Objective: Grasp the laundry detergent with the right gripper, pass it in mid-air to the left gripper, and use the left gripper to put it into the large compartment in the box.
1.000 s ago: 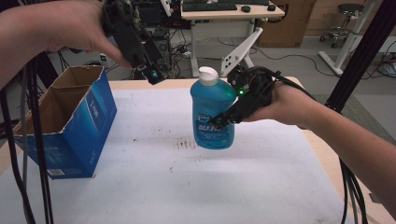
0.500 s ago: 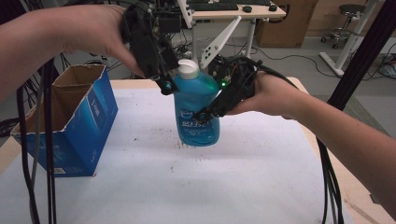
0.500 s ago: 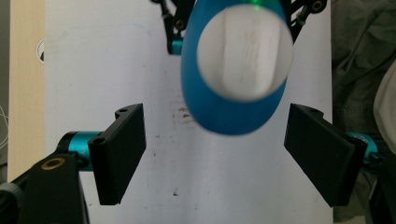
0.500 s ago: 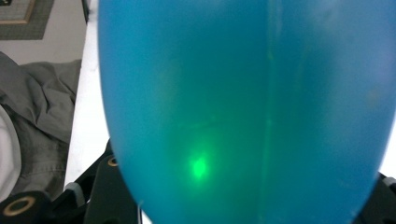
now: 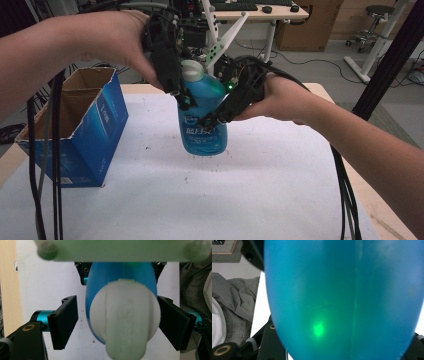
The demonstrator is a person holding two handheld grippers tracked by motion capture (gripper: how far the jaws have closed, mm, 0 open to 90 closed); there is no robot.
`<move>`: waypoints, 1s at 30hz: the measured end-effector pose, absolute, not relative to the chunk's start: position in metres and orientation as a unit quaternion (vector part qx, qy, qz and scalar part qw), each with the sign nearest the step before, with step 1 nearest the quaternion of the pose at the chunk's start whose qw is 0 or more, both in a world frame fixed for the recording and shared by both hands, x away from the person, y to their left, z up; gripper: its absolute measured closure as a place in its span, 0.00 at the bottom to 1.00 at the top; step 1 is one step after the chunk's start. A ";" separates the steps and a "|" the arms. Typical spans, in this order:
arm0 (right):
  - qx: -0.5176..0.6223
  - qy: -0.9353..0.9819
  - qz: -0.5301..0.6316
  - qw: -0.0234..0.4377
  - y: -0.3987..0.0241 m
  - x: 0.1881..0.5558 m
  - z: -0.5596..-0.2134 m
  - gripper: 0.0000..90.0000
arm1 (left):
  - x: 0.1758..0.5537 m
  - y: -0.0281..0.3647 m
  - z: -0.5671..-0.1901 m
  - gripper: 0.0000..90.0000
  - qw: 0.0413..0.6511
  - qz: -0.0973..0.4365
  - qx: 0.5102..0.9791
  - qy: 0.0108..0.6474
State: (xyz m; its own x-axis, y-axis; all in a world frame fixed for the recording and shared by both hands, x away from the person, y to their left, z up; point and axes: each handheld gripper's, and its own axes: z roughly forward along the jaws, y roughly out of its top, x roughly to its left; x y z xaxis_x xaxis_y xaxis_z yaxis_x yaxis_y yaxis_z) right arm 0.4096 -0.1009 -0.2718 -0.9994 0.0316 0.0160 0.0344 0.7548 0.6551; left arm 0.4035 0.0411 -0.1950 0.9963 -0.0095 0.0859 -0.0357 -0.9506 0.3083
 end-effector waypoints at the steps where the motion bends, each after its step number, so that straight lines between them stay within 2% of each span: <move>1: -0.018 -0.937 -0.350 0.002 -0.101 0.410 -0.272 0.50 | 0.403 0.041 -0.195 0.24 0.157 0.042 0.987 -0.011; 8: -0.017 -0.937 -0.350 0.004 -0.102 0.409 -0.271 0.50 | 0.404 0.038 -0.198 0.24 0.157 0.042 0.987 -0.010; 19: -0.018 -0.936 -0.351 0.004 -0.101 0.409 -0.272 0.50 | 0.405 0.039 -0.196 0.31 0.161 0.041 0.986 -0.009; 30: -0.022 -0.937 -0.349 0.006 -0.102 0.410 -0.271 0.50 | 0.404 0.039 -0.198 0.33 0.163 0.041 0.986 0.000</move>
